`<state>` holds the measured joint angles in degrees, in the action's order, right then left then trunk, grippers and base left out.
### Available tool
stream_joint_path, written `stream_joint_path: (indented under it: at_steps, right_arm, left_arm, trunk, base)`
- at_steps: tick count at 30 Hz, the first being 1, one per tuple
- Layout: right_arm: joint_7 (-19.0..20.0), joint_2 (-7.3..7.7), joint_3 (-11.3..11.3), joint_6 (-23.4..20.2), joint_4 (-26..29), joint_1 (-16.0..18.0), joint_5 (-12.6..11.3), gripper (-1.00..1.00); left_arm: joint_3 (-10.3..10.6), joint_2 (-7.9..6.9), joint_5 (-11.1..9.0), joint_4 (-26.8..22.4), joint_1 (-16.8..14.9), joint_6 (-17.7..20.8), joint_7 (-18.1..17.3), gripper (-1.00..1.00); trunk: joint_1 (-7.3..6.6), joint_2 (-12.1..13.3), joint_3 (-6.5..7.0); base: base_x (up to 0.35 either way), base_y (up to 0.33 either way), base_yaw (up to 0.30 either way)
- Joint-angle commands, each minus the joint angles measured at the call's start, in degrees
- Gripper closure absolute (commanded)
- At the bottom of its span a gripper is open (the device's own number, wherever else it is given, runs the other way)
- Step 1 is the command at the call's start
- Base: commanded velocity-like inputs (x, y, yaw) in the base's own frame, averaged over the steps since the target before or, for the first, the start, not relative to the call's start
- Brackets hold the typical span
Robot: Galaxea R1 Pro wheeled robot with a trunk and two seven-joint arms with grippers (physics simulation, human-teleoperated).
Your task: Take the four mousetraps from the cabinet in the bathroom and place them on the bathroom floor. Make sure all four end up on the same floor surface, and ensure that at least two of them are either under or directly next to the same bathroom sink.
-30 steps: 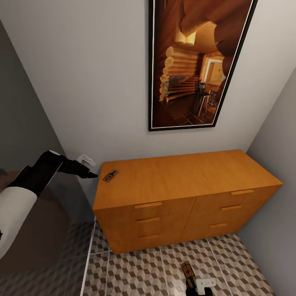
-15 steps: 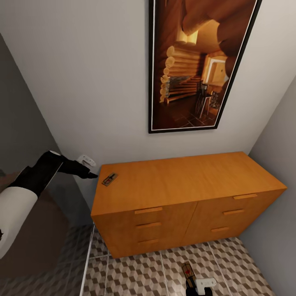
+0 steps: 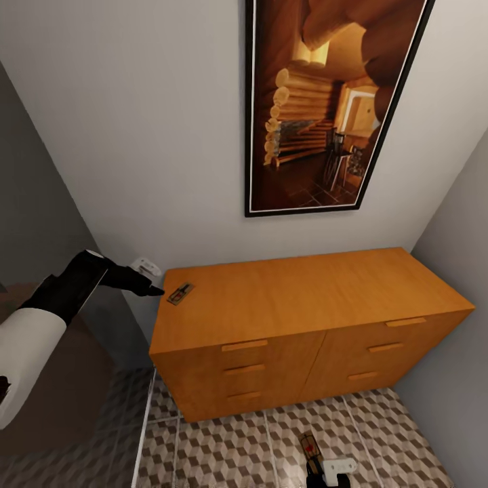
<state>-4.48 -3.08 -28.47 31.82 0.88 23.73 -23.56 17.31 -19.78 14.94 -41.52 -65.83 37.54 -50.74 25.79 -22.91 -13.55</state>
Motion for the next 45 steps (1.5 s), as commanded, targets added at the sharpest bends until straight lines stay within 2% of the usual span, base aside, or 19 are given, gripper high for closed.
stream_joint_path:
  at_steps: [1, 15, 45]
  right_arm:
    - [0.00, 0.00, 0.00, 0.00, 0.00, 0.00, 0.00, 1.00]
    - [0.00, 0.00, 0.00, 0.00, 0.00, 0.00, 0.00, 1.00]
    - [0.00, 0.00, 0.00, 0.00, 0.00, 0.00, 0.00, 1.00]
  left_arm:
    - [0.00, 0.02, 0.00, 0.03, 0.00, 0.00, -0.01, -1.00]
    - [0.00, 0.13, -0.14, 0.13, 0.00, -0.02, -0.06, -1.00]
    - [0.00, 0.53, -0.17, 0.96, 0.00, -0.02, -0.14, -1.00]
  trunk:
    - [0.00, -0.01, -0.09]
    - [0.00, -0.01, -1.29]
    - [0.00, -0.01, -1.36]
  base:
    - [0.000, 0.000, 0.000]
    - [0.005, 0.000, 0.000]
    - [0.046, -0.012, 0.000]
